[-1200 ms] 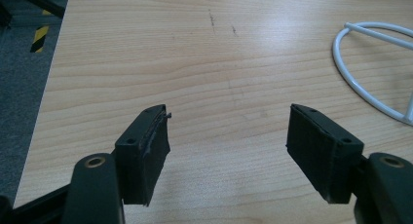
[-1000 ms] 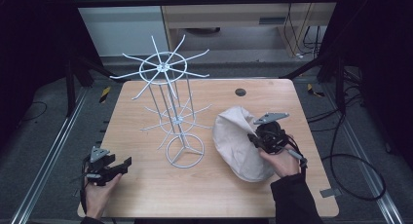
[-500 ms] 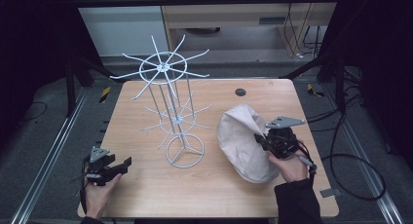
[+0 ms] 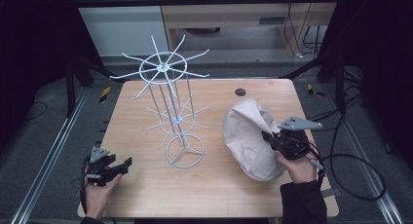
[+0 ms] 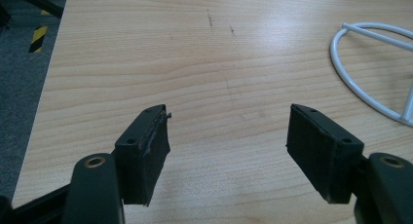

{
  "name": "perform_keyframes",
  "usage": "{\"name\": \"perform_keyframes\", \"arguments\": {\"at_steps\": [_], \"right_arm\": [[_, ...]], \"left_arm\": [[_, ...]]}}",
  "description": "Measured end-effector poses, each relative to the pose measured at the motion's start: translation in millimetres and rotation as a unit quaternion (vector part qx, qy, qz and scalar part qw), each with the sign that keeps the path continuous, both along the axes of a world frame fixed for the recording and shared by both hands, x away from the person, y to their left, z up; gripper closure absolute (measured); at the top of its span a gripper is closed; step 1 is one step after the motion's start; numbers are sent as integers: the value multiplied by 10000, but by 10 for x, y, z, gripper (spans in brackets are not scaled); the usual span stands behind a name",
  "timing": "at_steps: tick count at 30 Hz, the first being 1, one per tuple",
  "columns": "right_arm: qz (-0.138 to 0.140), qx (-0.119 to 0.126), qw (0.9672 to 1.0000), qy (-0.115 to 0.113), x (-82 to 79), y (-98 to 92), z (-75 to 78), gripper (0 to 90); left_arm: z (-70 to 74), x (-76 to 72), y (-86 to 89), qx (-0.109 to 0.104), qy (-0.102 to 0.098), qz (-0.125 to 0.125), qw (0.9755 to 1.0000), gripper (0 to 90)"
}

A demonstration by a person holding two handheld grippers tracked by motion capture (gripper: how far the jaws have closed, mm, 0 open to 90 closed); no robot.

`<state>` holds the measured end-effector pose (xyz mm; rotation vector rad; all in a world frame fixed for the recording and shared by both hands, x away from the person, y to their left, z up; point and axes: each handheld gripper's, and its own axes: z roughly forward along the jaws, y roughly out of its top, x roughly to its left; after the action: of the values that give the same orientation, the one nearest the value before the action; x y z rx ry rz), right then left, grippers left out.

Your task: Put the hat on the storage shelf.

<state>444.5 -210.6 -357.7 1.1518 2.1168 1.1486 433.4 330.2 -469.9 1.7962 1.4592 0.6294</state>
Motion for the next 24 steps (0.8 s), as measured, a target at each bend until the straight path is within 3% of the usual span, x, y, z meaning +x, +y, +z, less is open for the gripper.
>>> {"name": "perform_keyframes", "arguments": {"at_steps": [9,24], "right_arm": [[72,188,9997,-167,-42,-36,44,861],[161,487,9967,-624,-225,-105,284,862]], "left_arm": [[4,-1,-20,33,-1,4,10000,313],[-1,5,-18,37,1,-54,10000,313]]}}
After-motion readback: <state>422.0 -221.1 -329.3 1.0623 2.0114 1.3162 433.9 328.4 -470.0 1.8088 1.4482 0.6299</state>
